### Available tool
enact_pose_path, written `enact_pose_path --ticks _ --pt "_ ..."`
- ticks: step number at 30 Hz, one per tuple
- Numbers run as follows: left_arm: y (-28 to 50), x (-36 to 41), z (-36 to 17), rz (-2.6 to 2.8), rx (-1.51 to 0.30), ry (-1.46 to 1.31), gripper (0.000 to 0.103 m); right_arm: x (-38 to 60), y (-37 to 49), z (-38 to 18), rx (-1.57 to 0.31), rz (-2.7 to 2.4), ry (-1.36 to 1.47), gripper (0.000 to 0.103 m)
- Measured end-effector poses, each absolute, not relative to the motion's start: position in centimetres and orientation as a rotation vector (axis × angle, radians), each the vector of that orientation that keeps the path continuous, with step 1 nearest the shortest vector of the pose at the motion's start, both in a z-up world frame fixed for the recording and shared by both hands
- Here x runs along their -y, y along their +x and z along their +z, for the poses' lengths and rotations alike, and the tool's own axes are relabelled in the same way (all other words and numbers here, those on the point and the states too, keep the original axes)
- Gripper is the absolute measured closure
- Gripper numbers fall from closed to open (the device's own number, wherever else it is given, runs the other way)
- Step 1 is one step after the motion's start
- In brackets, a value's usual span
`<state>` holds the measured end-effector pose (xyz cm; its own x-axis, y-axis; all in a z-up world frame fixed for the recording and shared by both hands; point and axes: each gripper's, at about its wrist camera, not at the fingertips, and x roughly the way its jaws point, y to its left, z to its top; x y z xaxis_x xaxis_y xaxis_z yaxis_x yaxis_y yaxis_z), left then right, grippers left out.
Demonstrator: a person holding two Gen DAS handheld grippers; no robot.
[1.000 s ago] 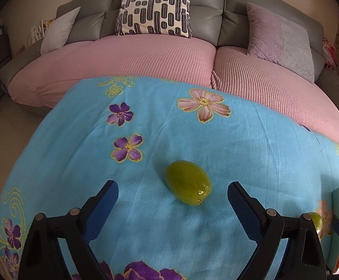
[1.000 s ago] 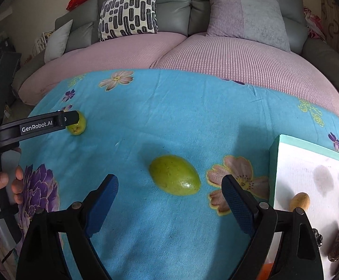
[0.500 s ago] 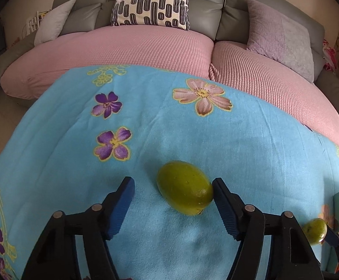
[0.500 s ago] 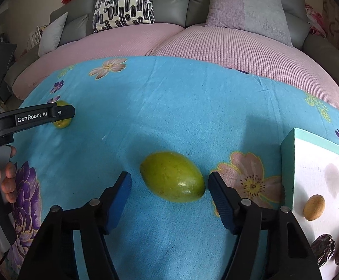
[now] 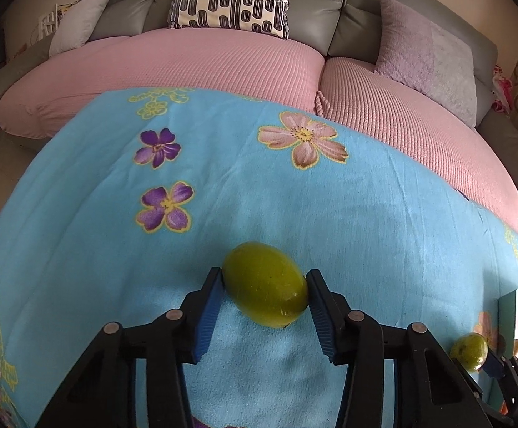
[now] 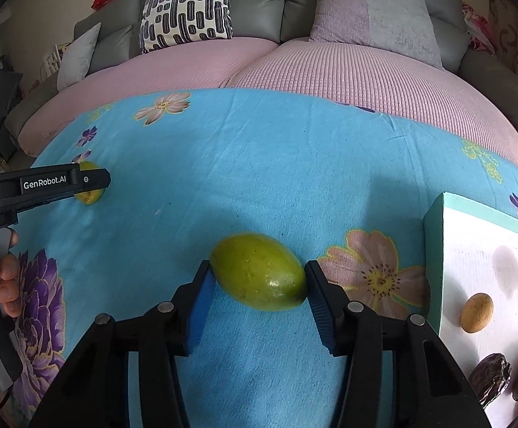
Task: Organize fruits
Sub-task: 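Close the right gripper on the large green fruit while the left closes too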
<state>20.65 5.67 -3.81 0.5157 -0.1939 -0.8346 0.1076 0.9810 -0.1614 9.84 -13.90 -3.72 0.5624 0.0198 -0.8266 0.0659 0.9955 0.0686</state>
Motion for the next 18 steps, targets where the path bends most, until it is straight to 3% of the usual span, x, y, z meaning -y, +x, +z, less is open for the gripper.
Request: enact_pose_path --ticks 18 --pt "17.5 -5.0 -1.0 -0.202 -1.057 -0.136 0.053 15.5 6.4 -1.7 -0.963 -0.048 0.179 0.050"
